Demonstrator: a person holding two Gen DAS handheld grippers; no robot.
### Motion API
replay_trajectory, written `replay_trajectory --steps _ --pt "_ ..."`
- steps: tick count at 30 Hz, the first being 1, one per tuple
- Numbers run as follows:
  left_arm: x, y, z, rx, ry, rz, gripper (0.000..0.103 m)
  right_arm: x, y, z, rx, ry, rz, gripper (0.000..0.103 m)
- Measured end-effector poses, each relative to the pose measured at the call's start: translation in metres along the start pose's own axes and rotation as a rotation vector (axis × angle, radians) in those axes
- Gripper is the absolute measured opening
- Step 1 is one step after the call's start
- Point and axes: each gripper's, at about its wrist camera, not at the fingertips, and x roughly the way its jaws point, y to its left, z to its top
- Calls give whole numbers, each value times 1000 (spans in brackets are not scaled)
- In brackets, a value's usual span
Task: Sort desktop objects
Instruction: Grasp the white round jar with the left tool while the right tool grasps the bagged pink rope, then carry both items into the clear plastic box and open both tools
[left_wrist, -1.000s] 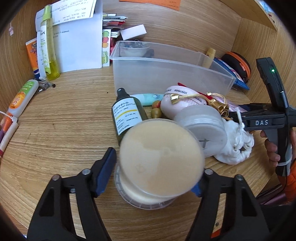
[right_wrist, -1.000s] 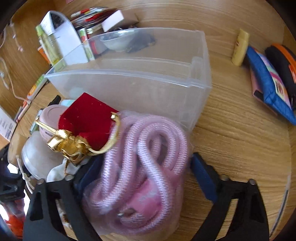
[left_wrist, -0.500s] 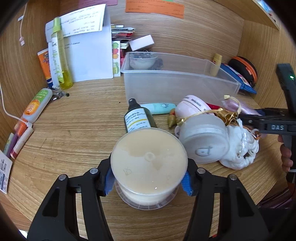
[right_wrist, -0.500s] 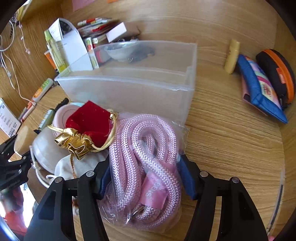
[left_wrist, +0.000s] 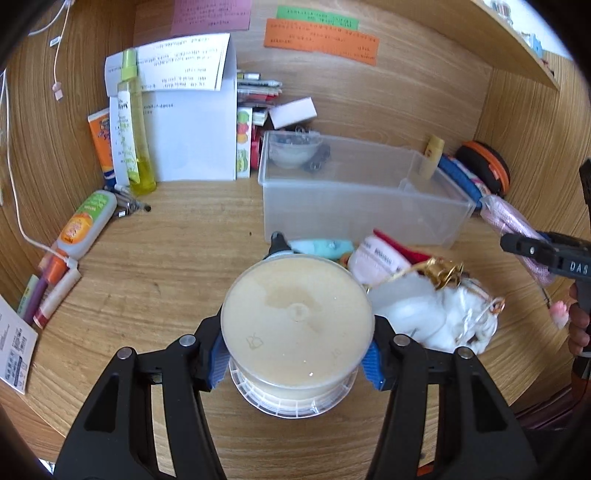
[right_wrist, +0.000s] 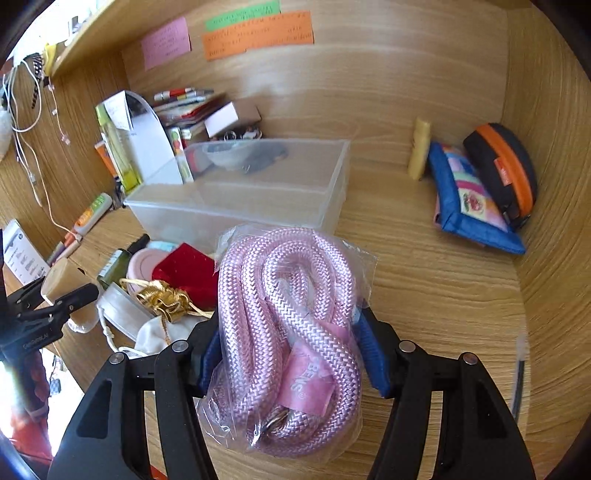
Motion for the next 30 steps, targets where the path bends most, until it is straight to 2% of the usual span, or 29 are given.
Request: replay_trajectory --steps 8,21,30 --pt "-10 -7 31 49 -49 3 58 -13 2 5 -15 -49 2 59" --pt "-5 -7 86 66 -74 -56 58 -22 10 34 -62 -117 2 59" --pt "2 -8 122 99 -101 -29 58 -15 18 64 -103 -145 10 59"
